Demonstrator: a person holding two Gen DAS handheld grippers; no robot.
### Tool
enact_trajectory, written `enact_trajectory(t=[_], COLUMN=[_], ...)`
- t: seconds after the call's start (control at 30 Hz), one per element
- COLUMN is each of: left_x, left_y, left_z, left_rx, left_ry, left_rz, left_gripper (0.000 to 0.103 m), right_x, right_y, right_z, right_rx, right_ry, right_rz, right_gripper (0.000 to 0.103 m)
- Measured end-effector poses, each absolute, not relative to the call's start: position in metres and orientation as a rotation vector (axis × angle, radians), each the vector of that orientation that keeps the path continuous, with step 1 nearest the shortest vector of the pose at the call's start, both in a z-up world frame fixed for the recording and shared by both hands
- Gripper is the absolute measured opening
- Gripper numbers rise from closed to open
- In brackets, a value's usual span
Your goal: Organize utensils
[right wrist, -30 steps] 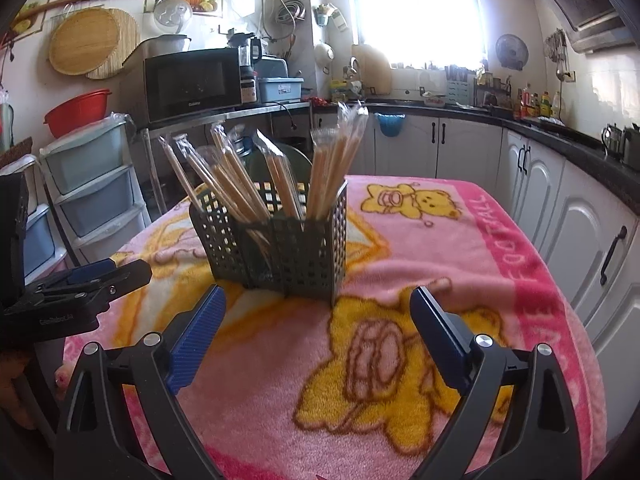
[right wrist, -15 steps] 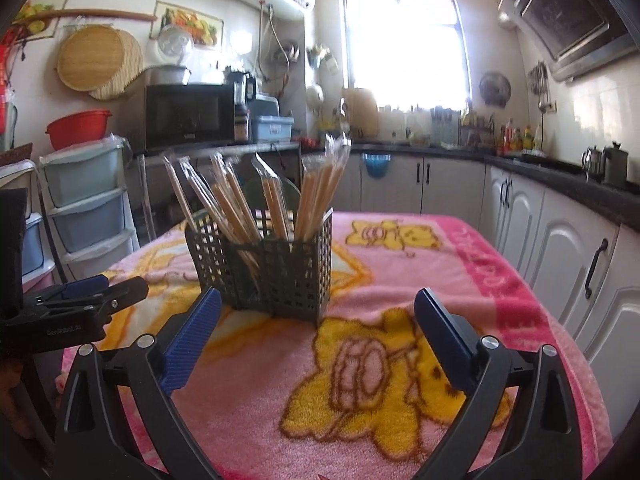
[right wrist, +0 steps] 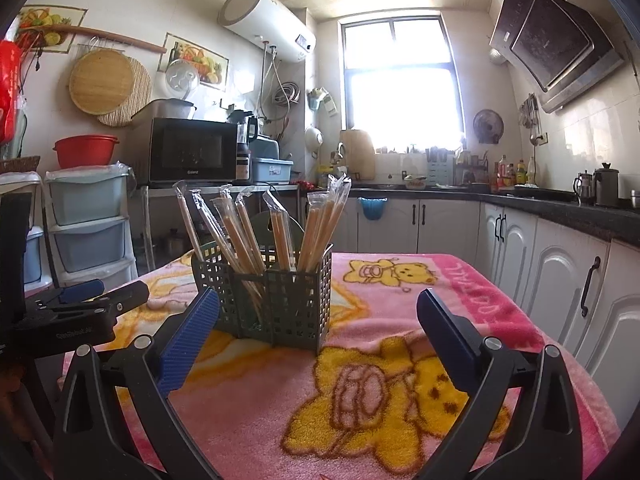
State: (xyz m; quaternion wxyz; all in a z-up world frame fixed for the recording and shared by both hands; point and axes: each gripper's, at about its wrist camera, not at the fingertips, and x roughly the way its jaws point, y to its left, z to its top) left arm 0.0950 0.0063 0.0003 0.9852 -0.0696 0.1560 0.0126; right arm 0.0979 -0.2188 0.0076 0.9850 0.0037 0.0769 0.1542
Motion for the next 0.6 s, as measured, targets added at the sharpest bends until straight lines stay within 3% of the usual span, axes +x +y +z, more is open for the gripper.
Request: enact_trajectory(t=[0.6], left_x=[0.094], left_y=[0.004], left_z=[0.0007], left_rx=[-0.133], left_ry=[0.31], left_rz=[0.02], left_gripper=[0.093], right_x=[0.0944], right_y=[-0.2189], right_z=[0.009], right_rx=[0.012], right_ry=[0.15], right_rz=[0.295], right_gripper=[0.096])
